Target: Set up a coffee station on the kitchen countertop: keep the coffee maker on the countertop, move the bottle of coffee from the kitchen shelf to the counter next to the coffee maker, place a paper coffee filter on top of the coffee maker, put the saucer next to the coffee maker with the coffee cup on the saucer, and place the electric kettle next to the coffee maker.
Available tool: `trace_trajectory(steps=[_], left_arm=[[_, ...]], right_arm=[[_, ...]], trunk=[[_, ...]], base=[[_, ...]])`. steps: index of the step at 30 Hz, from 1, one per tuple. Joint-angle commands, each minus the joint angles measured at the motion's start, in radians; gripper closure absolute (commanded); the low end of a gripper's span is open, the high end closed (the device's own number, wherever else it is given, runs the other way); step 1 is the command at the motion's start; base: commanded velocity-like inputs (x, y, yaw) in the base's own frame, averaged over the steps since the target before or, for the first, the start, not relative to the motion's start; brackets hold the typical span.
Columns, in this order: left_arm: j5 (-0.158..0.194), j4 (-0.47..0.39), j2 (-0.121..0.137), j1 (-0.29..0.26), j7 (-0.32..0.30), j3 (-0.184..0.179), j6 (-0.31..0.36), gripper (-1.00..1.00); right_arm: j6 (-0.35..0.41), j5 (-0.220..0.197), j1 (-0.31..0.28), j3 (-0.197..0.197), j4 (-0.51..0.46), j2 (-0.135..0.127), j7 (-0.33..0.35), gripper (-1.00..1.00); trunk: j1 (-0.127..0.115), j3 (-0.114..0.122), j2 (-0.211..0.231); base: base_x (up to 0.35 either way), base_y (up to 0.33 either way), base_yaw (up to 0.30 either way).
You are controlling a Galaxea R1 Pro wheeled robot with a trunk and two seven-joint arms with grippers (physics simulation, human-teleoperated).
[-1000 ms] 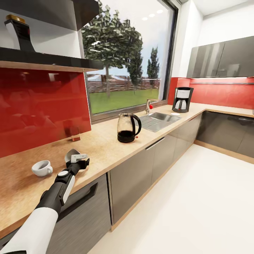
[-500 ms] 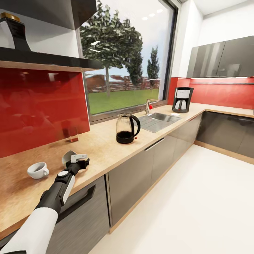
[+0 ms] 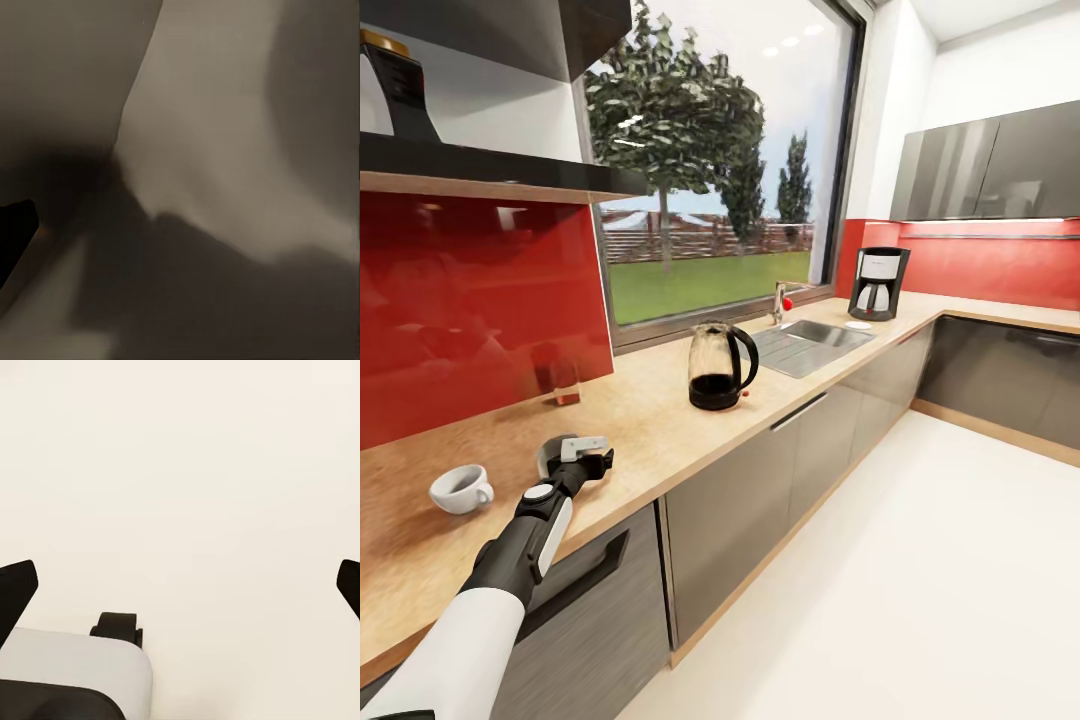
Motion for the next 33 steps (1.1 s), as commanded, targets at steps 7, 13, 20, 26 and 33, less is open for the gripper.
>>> trace_trajectory(steps=[7,13,20,26,33], left_arm=[[-0.001,-0.001,0.000,-0.001,-0.001,0.001,0.006,-1.00],[-0.001,-0.001,0.000,0.000,-0.001,0.001,0.006,-1.00],[-0.001,-0.001,0.000,0.000,-0.001,0.001,0.007,1.00],[-0.001,-0.001,0.000,0.000,-0.001,0.001,0.006,1.00],[-0.001,-0.001,0.000,-0.001,-0.001,0.001,0.006,1.00]], right_arm=[[-0.003,0.007,-0.001,0.000,0.001,0.000,0.000,-1.00],[-0.003,0.007,-0.001,0.001,0.002,0.000,-0.001,-1.00],[-0.003,0.007,-0.001,0.001,0.001,0.000,0.000,-1.00],[-0.003,0.007,-0.001,0.000,0.001,0.000,0.000,-1.00],[-0.003,0.007,-0.001,0.001,0.001,0.000,0.000,-1.00]], trunk=[[0.000,-0.001,-0.001],[0.000,-0.001,-0.001],[0.000,-0.001,-0.001],[0.000,-0.001,-0.001],[0.000,-0.001,-0.001]], base=[[0.005,0.000,0.000],[0.000,0.000,0.000],[0.000,0.000,0.000],[0.000,0.000,0.000],[0.000,0.000,0.000]])
